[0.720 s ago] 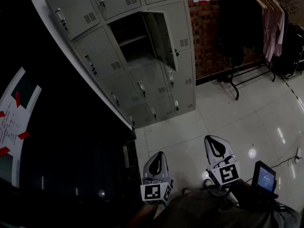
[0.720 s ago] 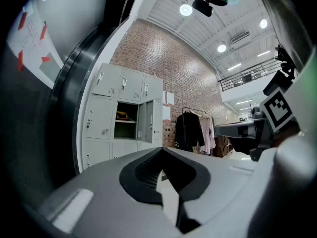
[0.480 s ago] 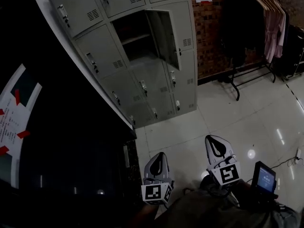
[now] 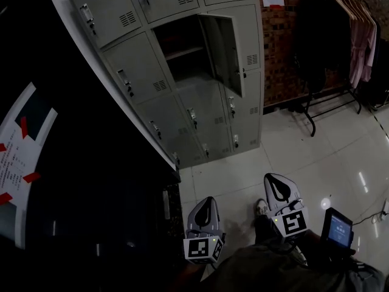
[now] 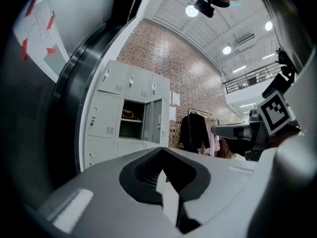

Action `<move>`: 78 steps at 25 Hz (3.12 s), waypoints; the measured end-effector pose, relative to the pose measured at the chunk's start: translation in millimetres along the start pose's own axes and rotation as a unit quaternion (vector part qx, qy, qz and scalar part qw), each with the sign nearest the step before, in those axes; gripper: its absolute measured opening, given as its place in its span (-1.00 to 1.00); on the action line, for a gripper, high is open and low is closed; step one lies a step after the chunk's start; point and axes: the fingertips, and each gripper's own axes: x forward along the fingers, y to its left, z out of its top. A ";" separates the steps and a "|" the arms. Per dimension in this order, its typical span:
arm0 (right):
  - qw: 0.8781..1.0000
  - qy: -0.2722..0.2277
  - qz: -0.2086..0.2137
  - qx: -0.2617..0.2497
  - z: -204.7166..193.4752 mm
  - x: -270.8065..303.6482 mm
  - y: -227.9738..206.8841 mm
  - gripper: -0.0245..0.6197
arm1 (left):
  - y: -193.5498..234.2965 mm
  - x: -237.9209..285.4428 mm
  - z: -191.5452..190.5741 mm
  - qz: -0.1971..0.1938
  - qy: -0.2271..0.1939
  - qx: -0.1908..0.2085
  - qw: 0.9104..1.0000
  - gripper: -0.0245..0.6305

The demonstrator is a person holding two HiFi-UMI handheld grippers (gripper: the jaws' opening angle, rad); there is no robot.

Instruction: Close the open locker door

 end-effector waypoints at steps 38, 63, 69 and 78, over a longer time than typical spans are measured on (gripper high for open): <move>0.999 -0.025 0.032 0.001 0.7 381.5 -233.2 -0.90 | 88.0 423.9 32.5 0.004 -0.008 0.019 1.000 -0.92; 0.983 -0.066 0.168 -0.032 43.1 421.7 -213.9 -0.50 | 106.9 437.7 36.7 0.030 -0.016 0.009 0.999 -0.92; 0.970 -0.070 0.230 -0.030 44.9 425.5 -188.2 -0.45 | 112.3 425.5 35.0 0.055 -0.009 0.013 0.998 -0.92; 0.944 -0.075 0.320 -0.040 46.0 443.5 -130.2 -0.41 | 142.7 404.1 35.6 0.098 -0.003 0.028 0.995 -0.92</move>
